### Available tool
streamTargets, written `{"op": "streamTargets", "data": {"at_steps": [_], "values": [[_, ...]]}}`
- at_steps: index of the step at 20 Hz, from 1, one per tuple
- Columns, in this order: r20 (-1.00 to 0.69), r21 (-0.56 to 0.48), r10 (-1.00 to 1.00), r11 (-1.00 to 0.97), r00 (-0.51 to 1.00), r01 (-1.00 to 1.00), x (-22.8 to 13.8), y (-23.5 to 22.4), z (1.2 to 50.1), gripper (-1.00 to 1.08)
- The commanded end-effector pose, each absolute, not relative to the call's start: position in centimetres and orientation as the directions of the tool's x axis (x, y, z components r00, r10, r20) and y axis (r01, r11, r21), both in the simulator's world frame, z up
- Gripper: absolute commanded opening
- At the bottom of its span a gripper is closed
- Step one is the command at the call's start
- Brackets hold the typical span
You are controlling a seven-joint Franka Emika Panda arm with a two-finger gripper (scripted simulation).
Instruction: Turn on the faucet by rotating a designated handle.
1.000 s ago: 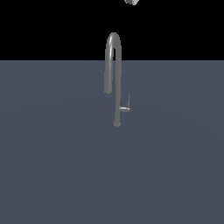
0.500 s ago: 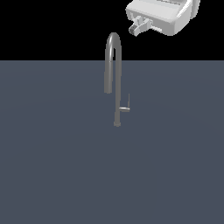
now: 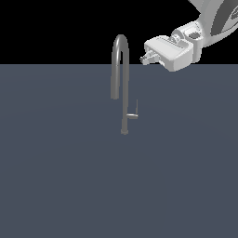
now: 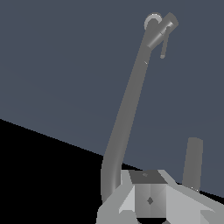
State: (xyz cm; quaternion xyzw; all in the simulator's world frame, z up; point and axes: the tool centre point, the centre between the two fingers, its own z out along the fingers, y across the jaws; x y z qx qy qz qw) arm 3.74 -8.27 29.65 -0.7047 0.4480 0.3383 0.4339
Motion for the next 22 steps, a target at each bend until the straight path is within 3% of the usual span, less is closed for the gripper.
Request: {"op": "streamTargets", "data": {"at_steps": [1,12,22], "values": [[-0.9,-0.279,-0.303,-0.151,0.313,-0.948,4.6,-8.6,27.7,-1.0],[-0.989,-0.104,-0.113,0.127,0.09,-0.986,6.8,-8.7,19.0,-1.0],[-1.0,-0.008,-0.009,0.233,0.005,-0.973,7.2,-8.0,15.2,-1.0]]}}
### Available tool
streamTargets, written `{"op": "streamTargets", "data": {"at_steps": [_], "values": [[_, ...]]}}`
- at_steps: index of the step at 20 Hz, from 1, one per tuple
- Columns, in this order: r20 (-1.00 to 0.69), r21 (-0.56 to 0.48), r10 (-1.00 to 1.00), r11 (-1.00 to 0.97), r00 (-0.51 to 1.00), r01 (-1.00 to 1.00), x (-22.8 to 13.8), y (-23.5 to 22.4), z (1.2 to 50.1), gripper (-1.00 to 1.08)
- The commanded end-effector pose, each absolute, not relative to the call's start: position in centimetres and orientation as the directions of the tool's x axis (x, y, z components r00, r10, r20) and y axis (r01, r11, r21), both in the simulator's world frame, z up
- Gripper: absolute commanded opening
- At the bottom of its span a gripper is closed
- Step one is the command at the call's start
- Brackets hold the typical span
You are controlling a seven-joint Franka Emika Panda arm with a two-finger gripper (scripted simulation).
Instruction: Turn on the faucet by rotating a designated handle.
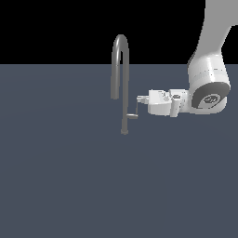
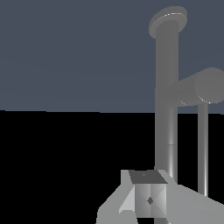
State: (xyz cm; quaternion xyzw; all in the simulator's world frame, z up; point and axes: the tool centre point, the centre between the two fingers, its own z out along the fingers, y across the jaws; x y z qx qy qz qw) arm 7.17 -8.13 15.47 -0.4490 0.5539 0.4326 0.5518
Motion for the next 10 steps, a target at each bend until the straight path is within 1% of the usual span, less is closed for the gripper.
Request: {"op": "streamTargets", "data": {"at_steps": [1,8,10], "values": [[-1.0,-0.004,-0.005,0.236,0.003,-0.972,7.26,-7.99,15.02,-1.0],[-1.0,0.001,-0.001,0.24,-0.001,-0.971,7.25,-7.95,14.84,-1.0],[-1.0,0.001,-0.001,0.24,-0.001,-0.971,6.78,-7.81,15.01,-1.0]]}}
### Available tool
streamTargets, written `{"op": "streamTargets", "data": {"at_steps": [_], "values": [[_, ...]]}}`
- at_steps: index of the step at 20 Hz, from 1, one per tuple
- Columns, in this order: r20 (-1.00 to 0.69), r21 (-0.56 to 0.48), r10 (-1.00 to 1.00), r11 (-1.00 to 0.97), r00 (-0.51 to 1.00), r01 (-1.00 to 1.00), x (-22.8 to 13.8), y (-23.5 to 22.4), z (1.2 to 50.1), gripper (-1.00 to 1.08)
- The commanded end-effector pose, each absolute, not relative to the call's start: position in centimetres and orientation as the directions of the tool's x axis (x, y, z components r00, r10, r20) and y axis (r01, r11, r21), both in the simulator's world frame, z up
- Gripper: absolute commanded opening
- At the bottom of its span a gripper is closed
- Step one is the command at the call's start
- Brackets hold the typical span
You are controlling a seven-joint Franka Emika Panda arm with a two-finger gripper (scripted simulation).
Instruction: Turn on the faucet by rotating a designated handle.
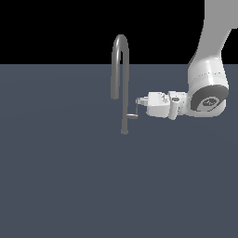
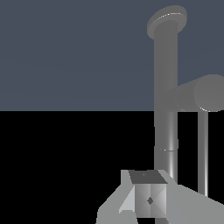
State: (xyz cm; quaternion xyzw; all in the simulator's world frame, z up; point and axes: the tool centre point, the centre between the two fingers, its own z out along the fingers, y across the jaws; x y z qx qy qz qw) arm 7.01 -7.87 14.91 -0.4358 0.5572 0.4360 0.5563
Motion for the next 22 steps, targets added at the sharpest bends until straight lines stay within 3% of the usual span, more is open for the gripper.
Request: {"op": "streamTargets", "data": {"at_steps": [1,22], "values": [[-1.0,0.001,-0.001,0.24,-0.001,-0.971,6.5,-7.7,15.1,-1.0],[-1.0,0.0,0.0,0.241,0.0,-0.971,1.4,-6.5,15.5,-1.0]]}}
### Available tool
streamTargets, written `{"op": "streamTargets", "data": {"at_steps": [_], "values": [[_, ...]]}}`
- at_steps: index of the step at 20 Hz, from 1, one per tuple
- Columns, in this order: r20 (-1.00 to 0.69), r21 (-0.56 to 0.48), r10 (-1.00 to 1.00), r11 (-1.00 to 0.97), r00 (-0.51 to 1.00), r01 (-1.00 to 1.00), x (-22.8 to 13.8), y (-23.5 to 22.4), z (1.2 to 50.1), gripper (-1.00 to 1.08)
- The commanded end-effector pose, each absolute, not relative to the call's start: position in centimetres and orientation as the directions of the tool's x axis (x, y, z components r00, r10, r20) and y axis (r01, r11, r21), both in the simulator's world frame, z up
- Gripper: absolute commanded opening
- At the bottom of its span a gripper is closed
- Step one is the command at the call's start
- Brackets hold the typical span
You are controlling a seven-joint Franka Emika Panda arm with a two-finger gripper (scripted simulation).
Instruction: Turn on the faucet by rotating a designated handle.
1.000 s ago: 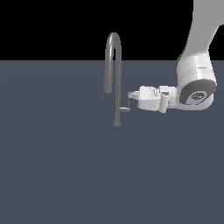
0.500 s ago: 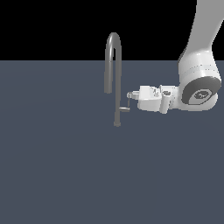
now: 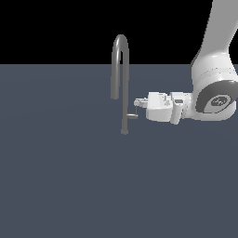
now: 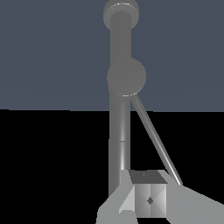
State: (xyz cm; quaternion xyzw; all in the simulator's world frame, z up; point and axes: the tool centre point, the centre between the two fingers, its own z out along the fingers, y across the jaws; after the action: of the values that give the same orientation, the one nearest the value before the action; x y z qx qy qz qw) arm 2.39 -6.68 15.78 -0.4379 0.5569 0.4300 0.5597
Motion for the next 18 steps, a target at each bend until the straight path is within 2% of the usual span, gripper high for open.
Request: {"op": "streamTargets", "data": {"at_steps": [1,2,11,13,18], "values": [[-1.0,0.0,0.0,0.241,0.0,-0.971,1.4,-6.4,15.5,-1.0],[-1.0,-0.012,-0.006,0.246,0.011,-0.969,2.2,-6.6,15.8,-1.0],[-1.0,0.0,0.0,0.24,0.0,-0.971,-1.5,-5.7,13.4,-1.0],[-1.0,-0.024,-0.006,0.244,0.023,-0.97,-0.4,-6.0,14.6,-1.0],[-1.0,-0.006,-0.001,0.241,0.006,-0.97,-2.3,-5.5,11.4,-1.0]]}}
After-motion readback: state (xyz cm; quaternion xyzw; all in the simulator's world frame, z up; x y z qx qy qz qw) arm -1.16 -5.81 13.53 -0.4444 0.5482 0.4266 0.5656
